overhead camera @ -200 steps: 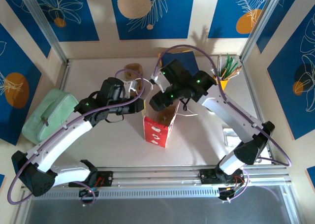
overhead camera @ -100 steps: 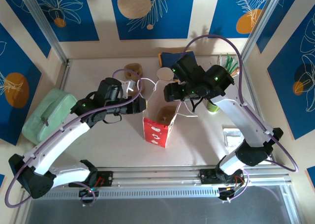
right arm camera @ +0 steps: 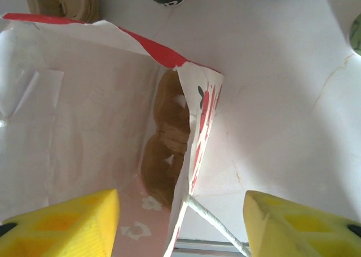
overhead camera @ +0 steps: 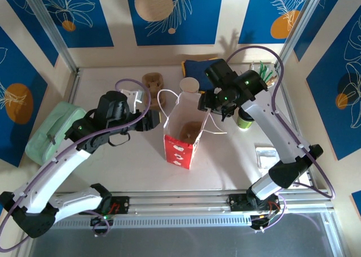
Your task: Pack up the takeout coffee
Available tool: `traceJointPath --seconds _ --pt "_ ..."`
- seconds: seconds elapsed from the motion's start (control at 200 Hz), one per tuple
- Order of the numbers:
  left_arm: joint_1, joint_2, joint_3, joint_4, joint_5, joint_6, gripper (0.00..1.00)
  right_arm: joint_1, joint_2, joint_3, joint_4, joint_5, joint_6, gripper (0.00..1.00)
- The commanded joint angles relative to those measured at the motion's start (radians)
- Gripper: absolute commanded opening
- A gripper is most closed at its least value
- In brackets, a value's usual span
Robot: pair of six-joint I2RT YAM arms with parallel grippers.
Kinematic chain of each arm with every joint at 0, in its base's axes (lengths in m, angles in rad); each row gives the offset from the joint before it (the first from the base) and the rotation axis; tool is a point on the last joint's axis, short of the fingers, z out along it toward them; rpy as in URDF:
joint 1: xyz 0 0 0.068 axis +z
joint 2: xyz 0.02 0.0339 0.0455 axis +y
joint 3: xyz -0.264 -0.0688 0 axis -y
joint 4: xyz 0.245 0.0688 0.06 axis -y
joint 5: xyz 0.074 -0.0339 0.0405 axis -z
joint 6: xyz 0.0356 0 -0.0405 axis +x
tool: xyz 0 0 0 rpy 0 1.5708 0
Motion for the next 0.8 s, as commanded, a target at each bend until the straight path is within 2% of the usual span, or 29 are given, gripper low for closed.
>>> traceJointPath --seconds 0.0,0.25,0.47,0.795 --pt "0.006 -0.02 0.021 -0.026 -0.032 0.027 0.67 -0.009 0.04 -0.018 0.025 -0.077 0.019 0.58" --pt "0.006 -0.031 0.015 -0.027 -0.043 0.031 0.69 -0.003 0.073 -0.021 0.011 -0.017 0.032 0.44" --pt "0.007 -0.03 0.007 -0.022 -0.046 0.029 0.7 -0.003 0.078 -0.05 0.023 -0.009 0.032 0.39" --pt "0.007 -0.051 0.004 -0.036 -0.064 0.025 0.72 0.012 0.061 -0.064 0.07 -0.032 -0.004 0.14"
